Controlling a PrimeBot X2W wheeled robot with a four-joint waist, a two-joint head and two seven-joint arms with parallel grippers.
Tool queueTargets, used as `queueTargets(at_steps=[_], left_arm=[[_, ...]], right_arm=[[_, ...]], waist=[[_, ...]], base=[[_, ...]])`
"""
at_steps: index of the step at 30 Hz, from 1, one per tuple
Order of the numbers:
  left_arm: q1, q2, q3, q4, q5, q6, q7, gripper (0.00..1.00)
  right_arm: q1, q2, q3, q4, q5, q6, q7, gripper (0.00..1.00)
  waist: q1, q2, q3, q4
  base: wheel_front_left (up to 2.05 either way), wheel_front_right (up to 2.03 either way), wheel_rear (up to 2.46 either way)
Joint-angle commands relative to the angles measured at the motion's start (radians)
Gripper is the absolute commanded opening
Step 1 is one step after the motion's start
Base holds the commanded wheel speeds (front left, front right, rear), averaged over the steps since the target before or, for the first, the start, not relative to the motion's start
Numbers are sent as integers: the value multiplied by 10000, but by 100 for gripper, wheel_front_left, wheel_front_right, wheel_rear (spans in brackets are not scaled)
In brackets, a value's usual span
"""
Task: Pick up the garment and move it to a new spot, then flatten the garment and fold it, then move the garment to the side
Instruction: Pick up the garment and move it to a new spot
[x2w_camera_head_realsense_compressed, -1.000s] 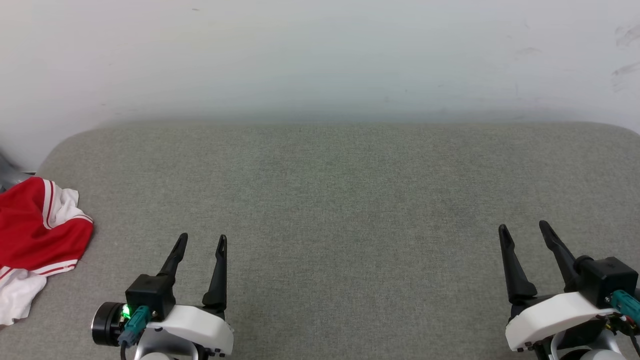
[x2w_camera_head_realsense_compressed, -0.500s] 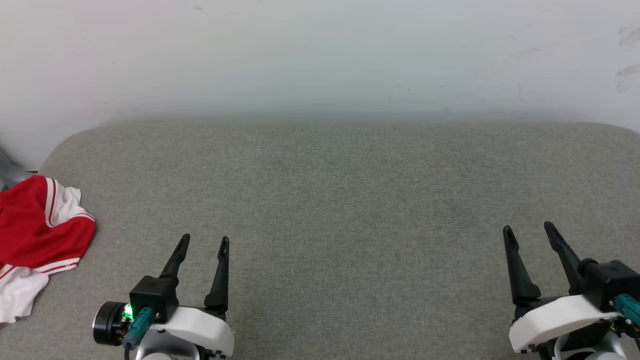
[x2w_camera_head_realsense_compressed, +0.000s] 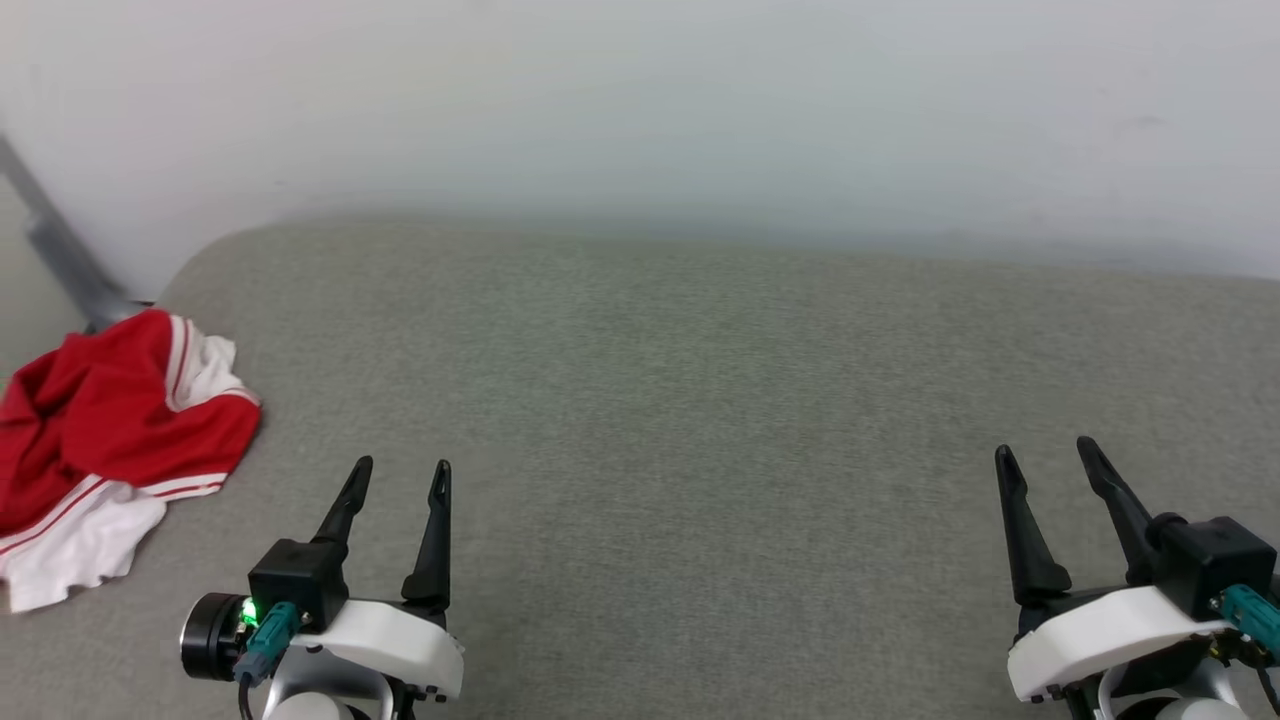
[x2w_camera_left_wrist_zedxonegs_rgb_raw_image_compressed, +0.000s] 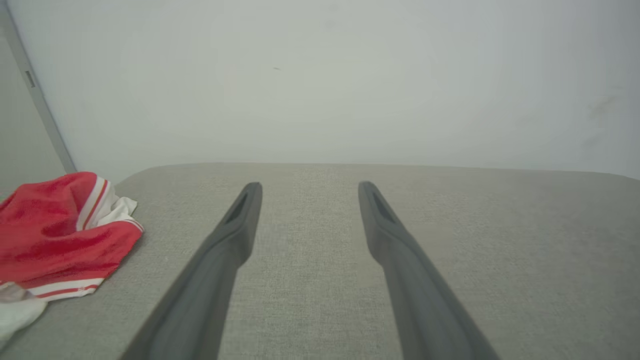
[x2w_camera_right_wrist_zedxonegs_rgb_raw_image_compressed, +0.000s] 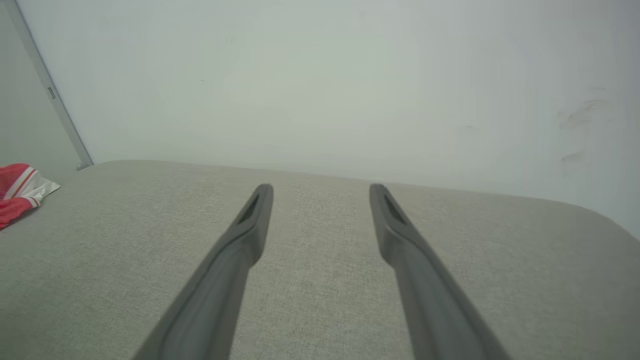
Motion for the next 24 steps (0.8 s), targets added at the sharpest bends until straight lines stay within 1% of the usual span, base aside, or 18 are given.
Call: queueTargets(at_steps=[1,11,17,22,24], left_arm=[[-128,-6,47,20,24,25,-27,100],[-262,-63,116,-59,30,96,-27,100],[-378,-64,135,-54,67,45,-27,100],[-366,-75,288,-98,47,114,-27,100],[-334,-77,383,-121,15,136,-27,100]], right_arm=[[-105,31,50,-76,-4,-3,4,100],[-260,26,235,-197,-280,-5,99,100],[-360,26,393,-277,-429,-5,214,100],[-460,25,478,-386,-647,-5,305,100],[-473,25,519,-422,-569,-5,325,100]], waist=[[0,-1,31,339],[0,-1,219,2010],[0,-1,328,2998],[0,-1,370,3682],[0,-1,371,3915]], base=[[0,0,0],[0,0,0],[0,0,0],[0,0,0],[0,0,0]])
